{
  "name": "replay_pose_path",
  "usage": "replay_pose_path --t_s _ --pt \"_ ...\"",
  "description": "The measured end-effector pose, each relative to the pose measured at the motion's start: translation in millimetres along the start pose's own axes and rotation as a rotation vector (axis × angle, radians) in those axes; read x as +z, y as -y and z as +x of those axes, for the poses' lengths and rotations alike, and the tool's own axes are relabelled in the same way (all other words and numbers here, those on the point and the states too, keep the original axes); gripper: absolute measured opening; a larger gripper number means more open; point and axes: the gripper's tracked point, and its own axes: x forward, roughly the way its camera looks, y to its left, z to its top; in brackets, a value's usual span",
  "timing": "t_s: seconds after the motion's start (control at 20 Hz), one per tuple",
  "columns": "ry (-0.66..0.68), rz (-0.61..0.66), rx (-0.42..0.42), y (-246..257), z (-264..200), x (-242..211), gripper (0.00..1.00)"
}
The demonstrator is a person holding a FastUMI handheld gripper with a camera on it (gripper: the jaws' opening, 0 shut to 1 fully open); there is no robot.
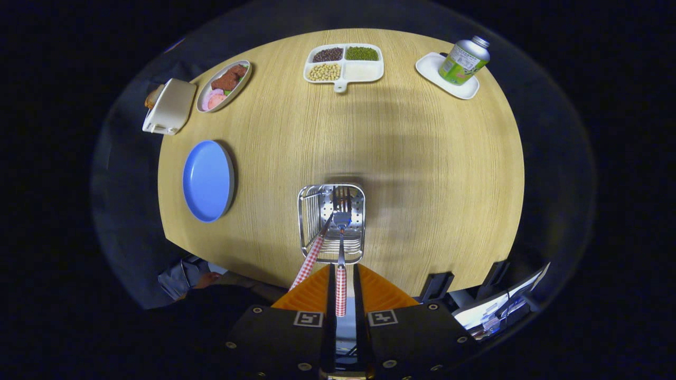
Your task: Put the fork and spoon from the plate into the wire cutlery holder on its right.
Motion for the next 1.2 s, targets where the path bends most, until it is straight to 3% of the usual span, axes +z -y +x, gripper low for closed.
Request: replay_pose_path --t_s 0.2,0.3,0.7,0.95,1.2 --pt "0.141 0.016 0.018 -4 -15 17 0.22" --pt "0.269 0.026 0.043 -11 -27 32 0.31" --pt "0.874 0.072 0.014 -12 -105 78 0.65" --pt "1.148 0.072 -0.057 -7 -154 86 0.81" --pt "1.363 0.073 -0.127 -8 -199 93 0.86"
